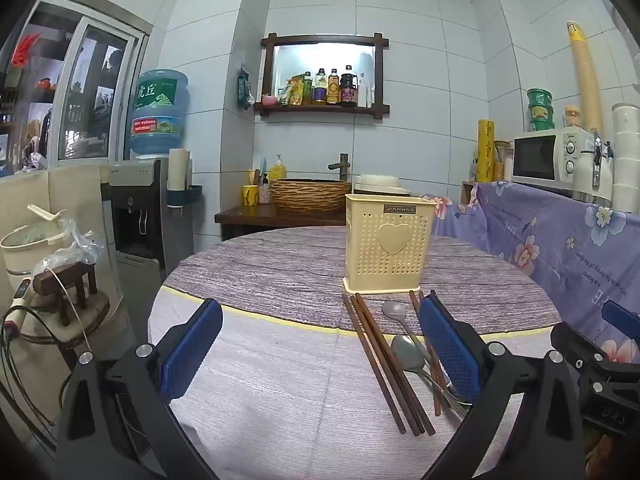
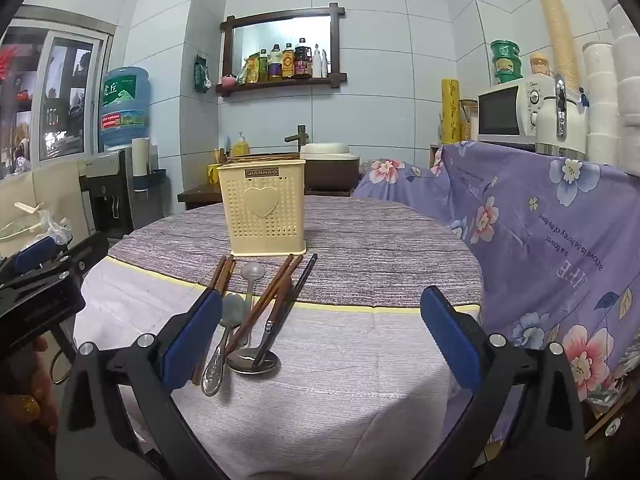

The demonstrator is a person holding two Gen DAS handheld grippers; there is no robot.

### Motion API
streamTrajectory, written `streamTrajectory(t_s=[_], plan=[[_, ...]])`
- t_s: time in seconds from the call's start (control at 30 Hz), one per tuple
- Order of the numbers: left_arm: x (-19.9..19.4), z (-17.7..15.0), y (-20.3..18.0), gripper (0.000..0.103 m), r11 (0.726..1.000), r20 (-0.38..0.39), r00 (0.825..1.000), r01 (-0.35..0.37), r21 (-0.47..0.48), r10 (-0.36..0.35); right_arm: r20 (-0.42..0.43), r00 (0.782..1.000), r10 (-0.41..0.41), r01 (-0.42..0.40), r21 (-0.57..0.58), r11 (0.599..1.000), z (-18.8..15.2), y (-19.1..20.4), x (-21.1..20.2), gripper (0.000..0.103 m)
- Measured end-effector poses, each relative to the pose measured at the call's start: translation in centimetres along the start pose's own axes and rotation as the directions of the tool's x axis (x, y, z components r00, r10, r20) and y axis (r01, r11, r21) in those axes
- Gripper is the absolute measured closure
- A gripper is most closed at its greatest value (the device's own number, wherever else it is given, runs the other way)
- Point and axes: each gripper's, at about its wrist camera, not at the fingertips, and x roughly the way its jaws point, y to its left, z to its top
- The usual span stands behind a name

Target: Organize utensils

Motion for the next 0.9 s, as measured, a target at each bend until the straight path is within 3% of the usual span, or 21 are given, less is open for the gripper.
streamTrajectory(t_s=[0.9], plan=[[0.14,-0.22,-0.06,0.005,1.000,-0.013,1.000,-0.008,0.021,0.008,-0.018,1.000,-0.006,0.006,0.003,1.000,-0.31,-0.47,0.55,0.005]])
